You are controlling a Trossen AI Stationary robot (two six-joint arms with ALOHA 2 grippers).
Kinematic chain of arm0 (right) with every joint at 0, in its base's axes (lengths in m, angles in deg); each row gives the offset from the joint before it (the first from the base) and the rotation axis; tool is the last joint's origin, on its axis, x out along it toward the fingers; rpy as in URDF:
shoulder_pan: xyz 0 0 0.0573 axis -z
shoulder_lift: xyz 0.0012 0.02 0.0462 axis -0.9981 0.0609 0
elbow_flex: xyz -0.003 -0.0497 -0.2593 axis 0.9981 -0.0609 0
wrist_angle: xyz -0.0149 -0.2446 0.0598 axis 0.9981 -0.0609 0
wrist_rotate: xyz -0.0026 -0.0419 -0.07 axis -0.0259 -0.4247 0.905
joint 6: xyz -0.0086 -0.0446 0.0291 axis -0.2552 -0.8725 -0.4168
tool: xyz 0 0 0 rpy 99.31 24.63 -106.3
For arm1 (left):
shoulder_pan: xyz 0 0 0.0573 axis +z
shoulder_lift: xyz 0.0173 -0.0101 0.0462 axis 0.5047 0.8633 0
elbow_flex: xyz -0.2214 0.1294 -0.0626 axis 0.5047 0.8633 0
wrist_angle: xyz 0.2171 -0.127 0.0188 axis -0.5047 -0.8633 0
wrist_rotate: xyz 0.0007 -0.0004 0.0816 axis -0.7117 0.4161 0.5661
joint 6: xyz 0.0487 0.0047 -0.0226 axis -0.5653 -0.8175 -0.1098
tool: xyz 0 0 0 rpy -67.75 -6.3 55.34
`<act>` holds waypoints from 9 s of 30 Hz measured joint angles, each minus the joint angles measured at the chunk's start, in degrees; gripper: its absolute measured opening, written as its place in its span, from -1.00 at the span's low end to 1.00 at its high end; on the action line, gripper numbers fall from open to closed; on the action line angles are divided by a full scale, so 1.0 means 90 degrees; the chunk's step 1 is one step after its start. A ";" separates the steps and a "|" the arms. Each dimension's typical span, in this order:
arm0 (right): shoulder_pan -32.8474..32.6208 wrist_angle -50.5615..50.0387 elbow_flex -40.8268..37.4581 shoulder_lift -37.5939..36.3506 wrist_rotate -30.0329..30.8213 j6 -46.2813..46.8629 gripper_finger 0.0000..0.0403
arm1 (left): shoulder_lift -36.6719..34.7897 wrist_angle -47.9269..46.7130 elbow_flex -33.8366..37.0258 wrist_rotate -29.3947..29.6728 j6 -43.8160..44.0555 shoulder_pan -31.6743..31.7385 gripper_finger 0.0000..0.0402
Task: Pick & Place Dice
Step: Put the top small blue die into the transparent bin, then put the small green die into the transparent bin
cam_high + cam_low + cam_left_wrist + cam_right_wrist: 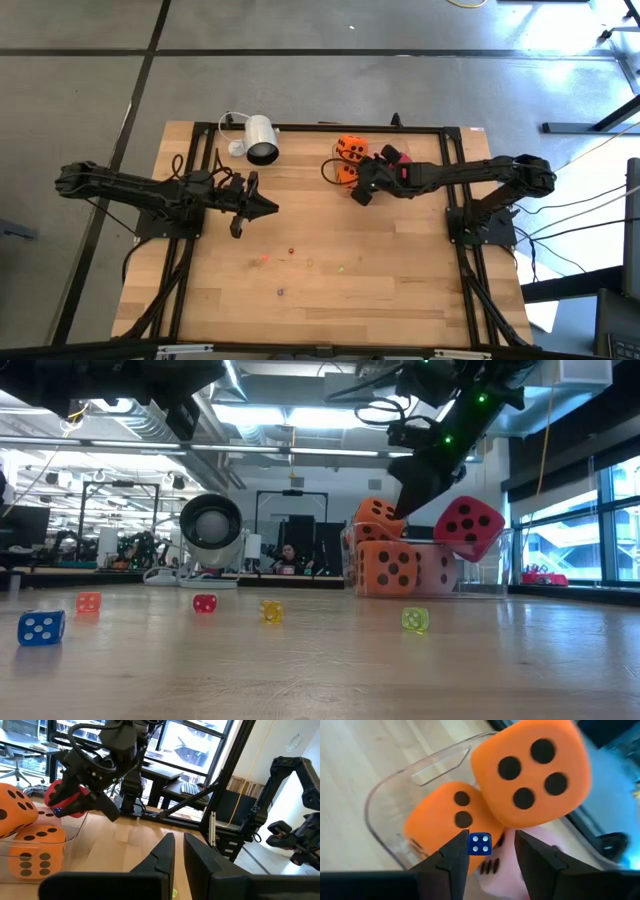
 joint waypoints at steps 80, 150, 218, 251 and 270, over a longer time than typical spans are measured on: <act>0.0492 -0.2718 0.1064 -0.0029 -0.0703 -0.0680 -0.22 | 0.0002 0.0199 0.0000 -0.0112 0.0172 0.0000 -0.83; -0.3565 0.2116 0.0920 0.1432 -0.2800 -0.0624 -0.22 | 0.0002 0.0291 0.0000 -0.0342 0.0172 -0.0001 -0.83; -0.3282 0.1139 0.0923 0.2810 -0.2948 -0.0013 -0.58 | 0.0002 0.0282 0.0002 -0.0340 0.0168 0.0000 -0.83; -0.3047 -0.1958 0.1865 0.0935 0.2228 -0.0342 -0.64 | 0.0002 0.0282 0.0002 -0.0340 0.0164 0.0000 -0.83; -0.0853 -0.1980 0.1860 0.0945 0.1444 -0.0351 -0.63 | 0.0002 0.0282 0.0002 -0.0340 0.0168 0.0000 -0.83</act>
